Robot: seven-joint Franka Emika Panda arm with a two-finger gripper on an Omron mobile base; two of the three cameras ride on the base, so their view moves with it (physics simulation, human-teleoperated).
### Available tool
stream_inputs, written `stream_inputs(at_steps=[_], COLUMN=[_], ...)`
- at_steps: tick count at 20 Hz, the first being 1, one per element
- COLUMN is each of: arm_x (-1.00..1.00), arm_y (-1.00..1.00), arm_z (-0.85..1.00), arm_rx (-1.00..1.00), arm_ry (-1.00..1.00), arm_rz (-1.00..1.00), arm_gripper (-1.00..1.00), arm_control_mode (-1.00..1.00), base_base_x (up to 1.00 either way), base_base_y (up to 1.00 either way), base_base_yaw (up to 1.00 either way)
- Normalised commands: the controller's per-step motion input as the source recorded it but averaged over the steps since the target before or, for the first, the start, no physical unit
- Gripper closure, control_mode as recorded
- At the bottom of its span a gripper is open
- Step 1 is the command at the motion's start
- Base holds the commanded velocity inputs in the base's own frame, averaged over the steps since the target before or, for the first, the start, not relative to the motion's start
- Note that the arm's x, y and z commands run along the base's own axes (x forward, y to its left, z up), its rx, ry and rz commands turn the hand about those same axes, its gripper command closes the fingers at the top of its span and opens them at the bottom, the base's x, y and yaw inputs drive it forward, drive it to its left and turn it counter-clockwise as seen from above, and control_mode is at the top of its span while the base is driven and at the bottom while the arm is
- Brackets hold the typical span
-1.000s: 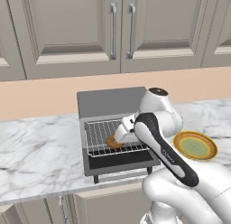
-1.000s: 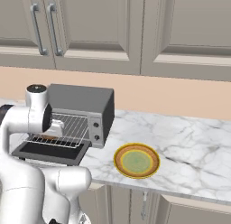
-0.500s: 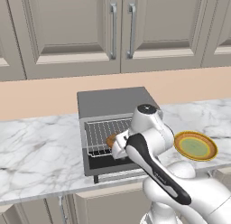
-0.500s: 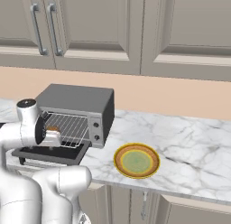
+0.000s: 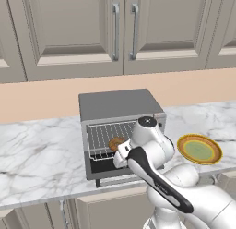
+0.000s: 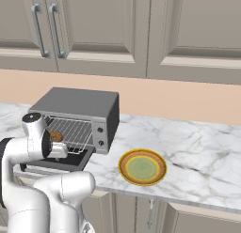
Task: Pick up the bagel from the plate, place it on the toaster oven rack, close the door, and set the timer.
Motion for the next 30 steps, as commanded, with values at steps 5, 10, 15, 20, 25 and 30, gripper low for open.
stream_inputs(at_steps=[5, 10, 15, 20, 25, 30], arm_x=[0.49, 0.59, 0.75, 0.74, 0.23, -0.91], arm_y=[0.07, 0.1, 0.08, 0.11, 0.18, 0.0], arm_z=[-0.16, -0.04, 0.0, 0.02, 0.37, 0.39], arm_rx=[0.0, 0.0, 0.0, 0.0, 0.0, -0.05], arm_ry=[0.0, 0.0, 0.0, -0.04, -0.13, -0.12], arm_rz=[0.0, -0.01, -0.01, 0.0, 0.0, 0.0], arm_gripper=[-1.0, -1.0, -1.0, -1.0, -1.0, -1.0], arm_control_mode=[-1.0, -1.0, -1.0, -1.0, -1.0, -1.0], base_base_x=[0.0, 0.0, 0.0, 0.0, 0.0, 0.0], base_base_y=[0.0, 0.0, 0.0, 0.0, 0.0, 0.0], base_base_yaw=[0.0, 0.0, 0.0, 0.0, 0.0, 0.0])
